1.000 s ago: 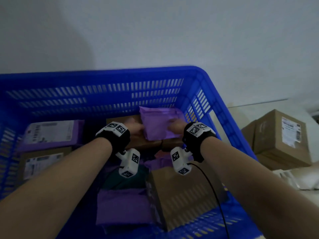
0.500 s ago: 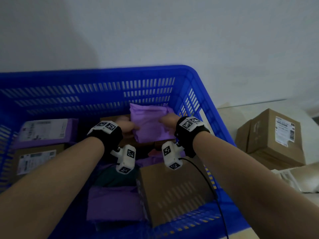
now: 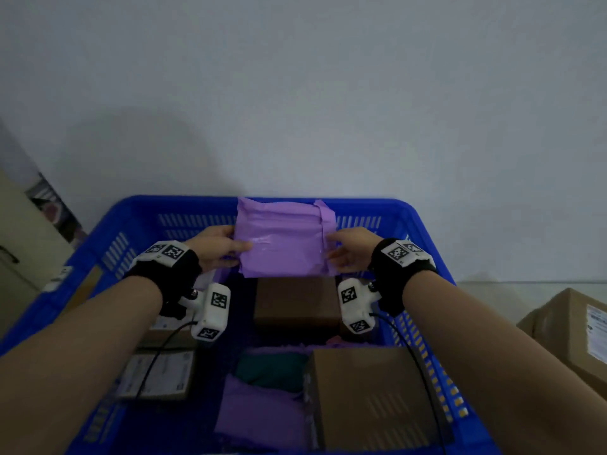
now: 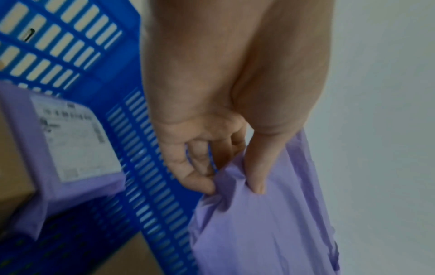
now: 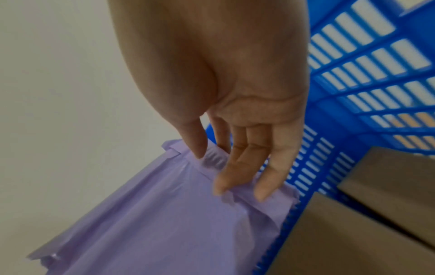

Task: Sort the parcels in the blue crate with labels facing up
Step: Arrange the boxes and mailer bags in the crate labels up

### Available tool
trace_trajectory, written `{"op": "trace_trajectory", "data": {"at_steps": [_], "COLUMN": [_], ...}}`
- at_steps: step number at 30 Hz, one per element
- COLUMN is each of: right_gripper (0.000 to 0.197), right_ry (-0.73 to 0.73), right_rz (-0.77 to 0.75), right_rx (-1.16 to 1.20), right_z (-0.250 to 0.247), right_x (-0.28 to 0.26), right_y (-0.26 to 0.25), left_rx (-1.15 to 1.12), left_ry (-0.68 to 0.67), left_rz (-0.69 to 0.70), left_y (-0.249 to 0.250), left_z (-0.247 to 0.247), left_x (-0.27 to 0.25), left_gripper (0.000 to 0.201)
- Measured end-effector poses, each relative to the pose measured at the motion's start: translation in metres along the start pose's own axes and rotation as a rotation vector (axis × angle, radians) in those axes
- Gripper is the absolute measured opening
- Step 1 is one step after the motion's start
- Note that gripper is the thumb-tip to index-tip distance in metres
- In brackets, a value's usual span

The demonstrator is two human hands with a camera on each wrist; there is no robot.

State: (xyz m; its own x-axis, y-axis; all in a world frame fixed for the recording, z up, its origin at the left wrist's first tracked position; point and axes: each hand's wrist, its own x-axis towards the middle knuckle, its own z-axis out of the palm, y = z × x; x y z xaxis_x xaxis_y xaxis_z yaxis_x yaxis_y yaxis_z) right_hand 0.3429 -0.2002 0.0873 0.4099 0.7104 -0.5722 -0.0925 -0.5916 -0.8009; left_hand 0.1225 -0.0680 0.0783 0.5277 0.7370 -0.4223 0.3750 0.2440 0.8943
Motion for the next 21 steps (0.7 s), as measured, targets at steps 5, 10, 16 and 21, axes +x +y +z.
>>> {"op": "trace_trajectory", "data": {"at_steps": [5,10,16,21], "right_gripper": [0.03,0.044,0.031,0.015], "right_ry": [-0.146,-0.253,-0.257,-0.281], "right_rz": [-0.051,-0.186,-0.303,-0.326], "right_rx": [0.181,0.357,0.4,0.386], "right_z": [0.015,0.036,0.067,0.088], "right_x": [-0.016,-0.02,-0.02,-0.019], "right_y": [-0.031,-0.056,-0.075,-0.084], "left_rx": [-0.01,0.032,0.126,0.178], "left_ry": [0.047,0.165,0.311,0.271], "left_rz": [0.185,0.416,0.547,0.579], "left_y": [0.022,0.044,0.039,0.025], "left_z": [-0.044,-0.081,-0.114,-0.141], "left_x": [-0.025,-0.04,-0.043,-0.047], "left_gripper": [0.028,0.033,0.038,0.034]}}
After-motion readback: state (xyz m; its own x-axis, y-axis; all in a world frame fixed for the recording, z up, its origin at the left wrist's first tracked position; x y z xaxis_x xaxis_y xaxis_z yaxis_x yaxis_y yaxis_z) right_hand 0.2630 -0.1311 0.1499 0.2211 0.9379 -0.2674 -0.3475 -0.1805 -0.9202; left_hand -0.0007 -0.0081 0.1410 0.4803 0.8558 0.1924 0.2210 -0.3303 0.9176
